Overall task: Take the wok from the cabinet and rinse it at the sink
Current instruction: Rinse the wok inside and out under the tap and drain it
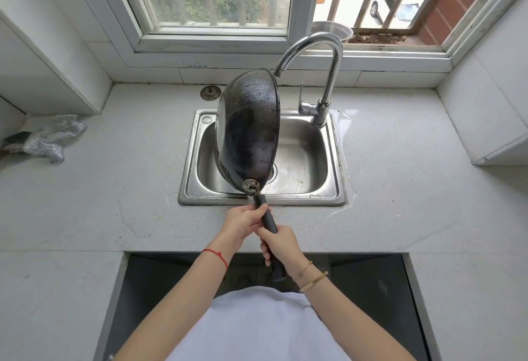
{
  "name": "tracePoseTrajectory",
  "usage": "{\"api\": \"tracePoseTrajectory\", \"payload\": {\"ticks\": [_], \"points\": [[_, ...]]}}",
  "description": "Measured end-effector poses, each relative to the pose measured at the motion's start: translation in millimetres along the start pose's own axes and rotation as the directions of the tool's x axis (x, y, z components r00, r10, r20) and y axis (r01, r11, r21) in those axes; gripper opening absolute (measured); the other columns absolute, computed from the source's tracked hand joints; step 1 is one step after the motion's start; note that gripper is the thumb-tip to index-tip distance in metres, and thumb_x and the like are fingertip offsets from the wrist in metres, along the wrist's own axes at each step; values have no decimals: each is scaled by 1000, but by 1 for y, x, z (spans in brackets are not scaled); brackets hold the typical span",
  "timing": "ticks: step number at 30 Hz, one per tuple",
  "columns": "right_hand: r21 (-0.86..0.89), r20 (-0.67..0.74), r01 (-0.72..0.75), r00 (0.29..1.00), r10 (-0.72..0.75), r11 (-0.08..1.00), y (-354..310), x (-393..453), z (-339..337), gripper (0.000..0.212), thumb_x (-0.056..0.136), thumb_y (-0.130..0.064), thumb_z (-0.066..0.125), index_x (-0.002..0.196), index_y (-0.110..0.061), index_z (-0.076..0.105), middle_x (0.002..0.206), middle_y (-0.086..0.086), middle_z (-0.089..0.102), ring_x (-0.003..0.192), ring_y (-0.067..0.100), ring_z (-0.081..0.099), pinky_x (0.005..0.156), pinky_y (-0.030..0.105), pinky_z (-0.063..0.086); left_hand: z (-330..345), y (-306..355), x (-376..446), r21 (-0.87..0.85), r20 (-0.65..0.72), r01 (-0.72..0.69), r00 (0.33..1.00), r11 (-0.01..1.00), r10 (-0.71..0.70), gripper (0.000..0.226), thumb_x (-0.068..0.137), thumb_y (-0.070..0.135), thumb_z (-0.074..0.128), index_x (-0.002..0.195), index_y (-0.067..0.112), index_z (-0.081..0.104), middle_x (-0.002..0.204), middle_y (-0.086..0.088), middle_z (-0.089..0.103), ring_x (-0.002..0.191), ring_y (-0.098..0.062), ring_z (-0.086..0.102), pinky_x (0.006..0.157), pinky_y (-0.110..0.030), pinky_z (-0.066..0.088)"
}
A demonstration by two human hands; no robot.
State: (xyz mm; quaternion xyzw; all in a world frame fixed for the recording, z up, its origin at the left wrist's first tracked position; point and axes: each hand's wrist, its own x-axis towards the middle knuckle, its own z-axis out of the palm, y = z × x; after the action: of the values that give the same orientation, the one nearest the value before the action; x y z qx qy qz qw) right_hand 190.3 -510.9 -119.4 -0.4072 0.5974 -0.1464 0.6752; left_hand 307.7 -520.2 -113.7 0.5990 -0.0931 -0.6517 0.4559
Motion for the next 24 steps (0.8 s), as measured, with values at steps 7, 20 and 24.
{"api": "tracePoseTrajectory", "payload": {"ticks": [7, 20, 24], "points": [[156, 157, -79, 986, 54, 985, -2, -3, -8, 21, 92, -20, 63, 77, -8, 56, 53, 3, 53, 41, 13, 47, 41, 23, 44, 1, -1, 0, 7, -17, 7, 1000, 1000, -6, 12, 89, 7, 67, 97, 0, 69, 101, -19, 71, 93, -26, 70, 80, -27, 60], [223, 404, -250, 903, 144, 942, -6, 6, -11, 31, 94, -20, 58, 66, -13, 48, 48, -3, 38, 38, 10, 36, 38, 20, 36, -3, -8, -3, -55, -18, -41, 999, 998, 40, 14, 92, 12, 64, 99, 1, 70, 95, -13, 74, 93, -21, 71, 81, -28, 57], [151, 311, -168, 943, 115, 974, -4, 7, -12, 26, 93, -16, 57, 69, -11, 50, 50, 1, 43, 39, 11, 40, 39, 21, 39, -2, -12, -3, -47, -24, -47, 999, 998, 46, 16, 94, 12, 60, 99, 0, 70, 98, -16, 73, 98, -24, 69, 91, -39, 56]]}}
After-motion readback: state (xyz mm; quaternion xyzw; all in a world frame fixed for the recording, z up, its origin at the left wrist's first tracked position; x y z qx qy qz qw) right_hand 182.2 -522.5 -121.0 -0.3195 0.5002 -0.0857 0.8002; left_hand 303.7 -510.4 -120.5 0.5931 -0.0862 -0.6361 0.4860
